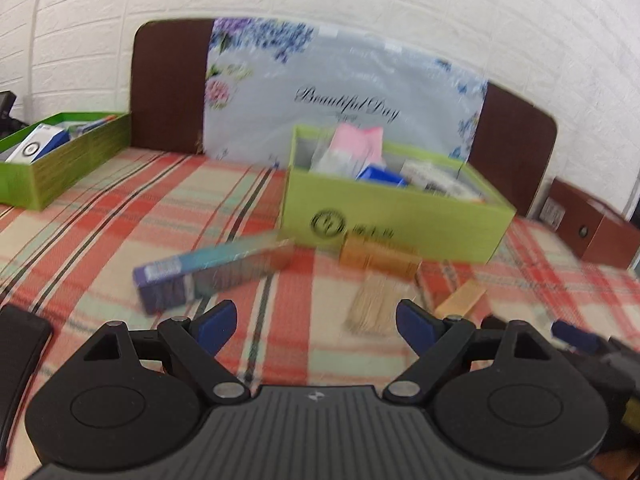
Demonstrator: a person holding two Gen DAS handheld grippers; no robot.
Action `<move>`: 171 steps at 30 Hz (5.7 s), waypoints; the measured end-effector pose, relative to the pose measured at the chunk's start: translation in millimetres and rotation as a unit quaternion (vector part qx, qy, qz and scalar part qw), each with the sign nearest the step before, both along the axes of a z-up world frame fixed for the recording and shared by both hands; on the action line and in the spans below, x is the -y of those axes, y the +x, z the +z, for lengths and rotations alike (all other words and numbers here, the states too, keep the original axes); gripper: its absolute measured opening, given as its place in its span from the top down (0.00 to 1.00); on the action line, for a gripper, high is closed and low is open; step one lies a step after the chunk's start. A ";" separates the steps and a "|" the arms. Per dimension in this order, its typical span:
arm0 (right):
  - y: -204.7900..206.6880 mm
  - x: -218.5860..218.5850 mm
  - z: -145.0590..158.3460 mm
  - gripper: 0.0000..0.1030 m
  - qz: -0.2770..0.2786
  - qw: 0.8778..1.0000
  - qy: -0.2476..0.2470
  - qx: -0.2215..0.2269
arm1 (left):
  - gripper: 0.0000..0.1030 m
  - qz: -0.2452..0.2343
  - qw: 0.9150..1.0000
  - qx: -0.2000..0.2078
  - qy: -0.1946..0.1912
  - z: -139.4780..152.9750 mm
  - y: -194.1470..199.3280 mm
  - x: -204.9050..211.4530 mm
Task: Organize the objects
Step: 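Withdraw both open tools from the box toward the bed items, then grasp the toothpick bag with left tool while right tool grasps gold box, then carry toothpick bag and gold box into the lime-green box and open both tools, then withdraw both open tools back toward the bed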
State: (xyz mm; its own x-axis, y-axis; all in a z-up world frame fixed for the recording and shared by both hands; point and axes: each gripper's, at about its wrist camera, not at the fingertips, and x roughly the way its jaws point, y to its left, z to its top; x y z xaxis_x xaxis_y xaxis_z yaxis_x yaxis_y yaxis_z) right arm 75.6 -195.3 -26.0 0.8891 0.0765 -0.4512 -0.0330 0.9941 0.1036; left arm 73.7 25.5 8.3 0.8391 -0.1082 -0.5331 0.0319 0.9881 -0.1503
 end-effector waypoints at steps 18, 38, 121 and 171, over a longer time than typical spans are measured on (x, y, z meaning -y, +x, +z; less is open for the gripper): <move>47.1 -51.1 -11.9 0.14 0.003 0.999 -0.035 -0.023 | 0.13 0.075 0.997 -0.025 -0.004 -5.3 -20.1 -24.7; -8.9 35.0 -19.7 0.17 -0.086 0.996 0.007 -0.011 | 0.27 -0.081 0.996 -0.020 -0.018 -26.0 47.1 38.4; 19.7 20.5 49.7 0.77 0.127 0.992 -0.013 0.016 | 0.77 -0.161 0.986 0.034 -0.010 53.2 53.7 57.6; 20.7 -12.7 7.6 0.00 0.107 0.992 -0.015 0.061 | 0.16 -0.074 0.993 0.089 -0.022 27.2 26.2 4.4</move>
State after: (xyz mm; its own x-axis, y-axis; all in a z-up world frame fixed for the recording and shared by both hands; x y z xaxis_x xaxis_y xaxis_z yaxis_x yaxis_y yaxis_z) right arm 96.3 -182.7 -18.4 0.9022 0.2582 -0.3455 -0.2546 0.9654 0.0565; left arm 99.9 21.1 35.5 0.8929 -0.2571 -0.3697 0.2063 0.9633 -0.1718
